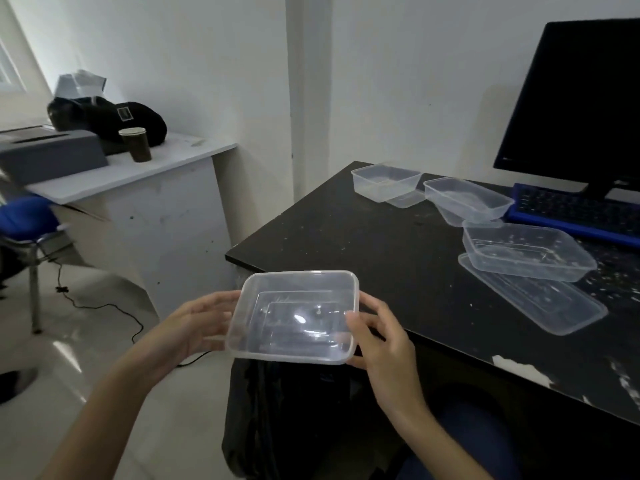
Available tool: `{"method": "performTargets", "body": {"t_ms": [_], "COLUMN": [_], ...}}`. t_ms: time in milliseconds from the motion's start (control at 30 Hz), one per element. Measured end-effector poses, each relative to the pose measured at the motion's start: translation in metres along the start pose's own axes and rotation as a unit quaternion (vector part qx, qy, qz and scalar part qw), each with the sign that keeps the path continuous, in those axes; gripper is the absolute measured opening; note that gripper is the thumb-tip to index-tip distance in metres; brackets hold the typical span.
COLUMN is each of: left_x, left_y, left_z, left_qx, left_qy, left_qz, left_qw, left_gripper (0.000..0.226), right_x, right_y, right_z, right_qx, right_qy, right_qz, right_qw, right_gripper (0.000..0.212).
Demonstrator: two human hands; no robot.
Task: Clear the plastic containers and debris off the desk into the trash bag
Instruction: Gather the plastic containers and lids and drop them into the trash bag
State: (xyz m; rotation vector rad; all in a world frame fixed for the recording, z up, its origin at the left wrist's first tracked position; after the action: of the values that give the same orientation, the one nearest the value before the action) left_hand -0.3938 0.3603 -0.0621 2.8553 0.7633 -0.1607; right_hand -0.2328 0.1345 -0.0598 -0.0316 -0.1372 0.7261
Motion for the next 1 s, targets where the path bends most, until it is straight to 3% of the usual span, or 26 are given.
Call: {"method": "performTargets", "body": {"t_ms": [167,333,467,533,600,700,767,867,1000], "left_x": [-0.002,0.001,0.026,0.042,0.055,0.066,0.070,0.072,0.059], "left_y": [-0.012,-0.010,0.007,0.014,0.020,0.029,0.032,0.030,0.023], "left_z": [0.022,0.056,0.092,0.111,0.124,0.143,0.153,0.159,0.160], "left_qx": [-0.017,-0.012,0.012,0.068,0.192,0.302,0.328,0.303,0.169], "left_qy": [-0.027,-0.081,-0.114,-0.092,-0.055,-0.075,-0.104,-0.111,-0.080], "left_qz": [-0.032,-0.073,-0.180,-0.268,-0.325,-0.324,-0.313,-0.317,-0.361], "left_qw": [0.999,0.994,0.977,0.957,0.924,0.893,0.885,0.892,0.914], "left_gripper": [0.037,0.028,0.021,0.018,0.011,0.042,0.041,0.012,0.018], "right_x": [-0.014,-0.014,-0.004,0.003,0.010,0.019,0.024,0.030,0.034], "right_y": [0.014,0.016,0.008,0.003,-0.002,-0.007,-0.005,0.003,0.017], "right_z": [-0.026,-0.071,-0.104,-0.118,-0.131,-0.148,-0.155,-0.161,-0.164], "right_qx": [0.003,0.013,-0.012,-0.019,-0.023,-0.029,-0.037,-0.042,-0.062], "right_qy": [0.004,0.080,0.125,0.148,0.171,0.196,0.202,0.208,0.213], "right_qz": [0.007,0.000,-0.012,-0.030,-0.047,-0.057,-0.054,-0.049,-0.043], "right_qw": [1.000,0.997,0.992,0.988,0.984,0.979,0.977,0.976,0.974], "right_gripper": [0.033,0.029,0.034,0.034,0.032,0.032,0.037,0.040,0.042]}}
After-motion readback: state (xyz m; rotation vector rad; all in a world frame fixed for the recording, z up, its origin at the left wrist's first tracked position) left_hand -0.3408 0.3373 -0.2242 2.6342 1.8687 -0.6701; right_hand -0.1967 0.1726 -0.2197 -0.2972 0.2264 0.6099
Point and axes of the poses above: each hand's wrist, its own x-axis towards the middle knuckle, its own y-axis out of the palm, z = x × y, the point moved 3 cm from there along x, towards the middle knuckle, and after that the axes turned 11 degrees about -x, right-handed, at the moved point
